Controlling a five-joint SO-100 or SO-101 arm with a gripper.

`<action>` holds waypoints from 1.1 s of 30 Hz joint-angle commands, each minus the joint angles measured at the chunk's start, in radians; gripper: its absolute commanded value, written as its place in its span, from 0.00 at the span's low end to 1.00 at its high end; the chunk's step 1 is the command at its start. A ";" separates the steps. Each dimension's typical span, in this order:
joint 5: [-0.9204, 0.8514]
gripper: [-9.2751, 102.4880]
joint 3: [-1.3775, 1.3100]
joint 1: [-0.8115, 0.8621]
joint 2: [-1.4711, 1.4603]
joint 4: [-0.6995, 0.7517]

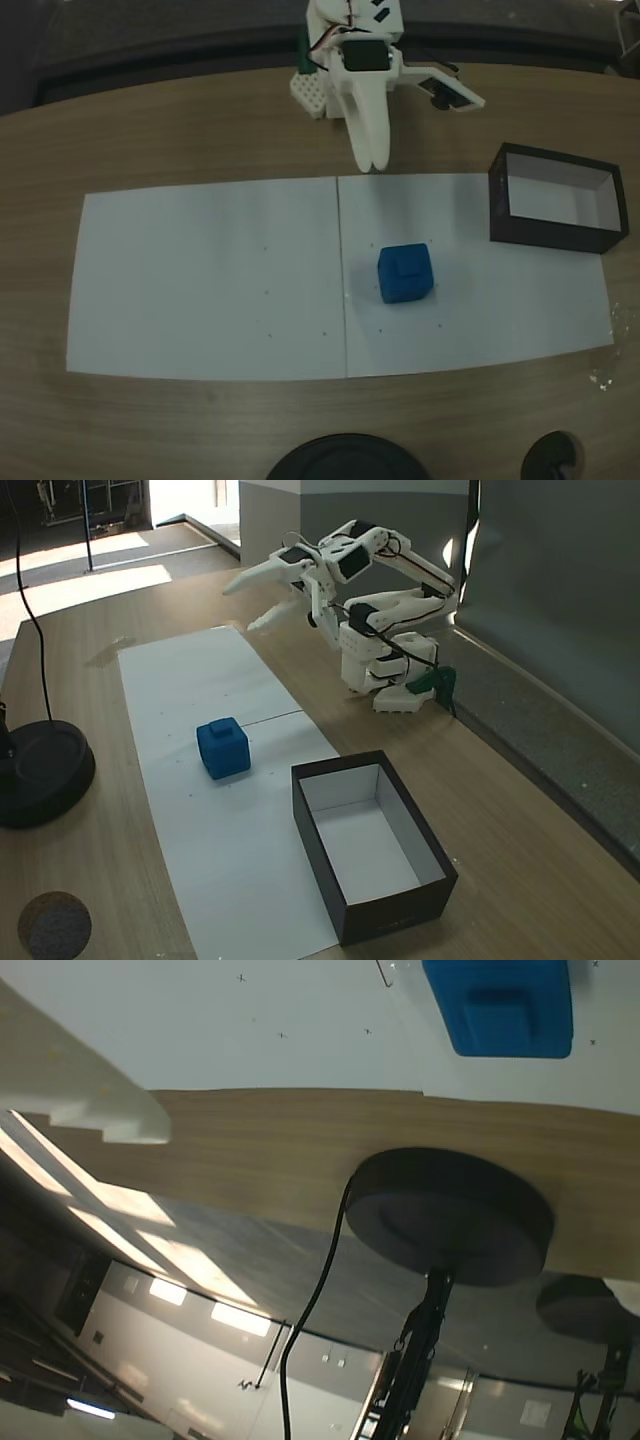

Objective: Grab a blue square and put it in the box.

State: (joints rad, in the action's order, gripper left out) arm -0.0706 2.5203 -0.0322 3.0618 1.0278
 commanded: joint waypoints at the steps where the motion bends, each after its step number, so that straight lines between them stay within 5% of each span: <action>1: 0.015 0.35 -0.222 -0.049 -0.275 0.037; 10: 0.048 0.36 -0.793 -0.175 -1.029 0.362; 21: 0.141 0.36 -0.974 -0.172 -1.442 0.379; 33: 0.146 0.36 -0.974 -0.181 -1.582 0.327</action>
State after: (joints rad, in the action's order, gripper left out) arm 0.0706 1.5999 -0.2224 1.4726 1.3668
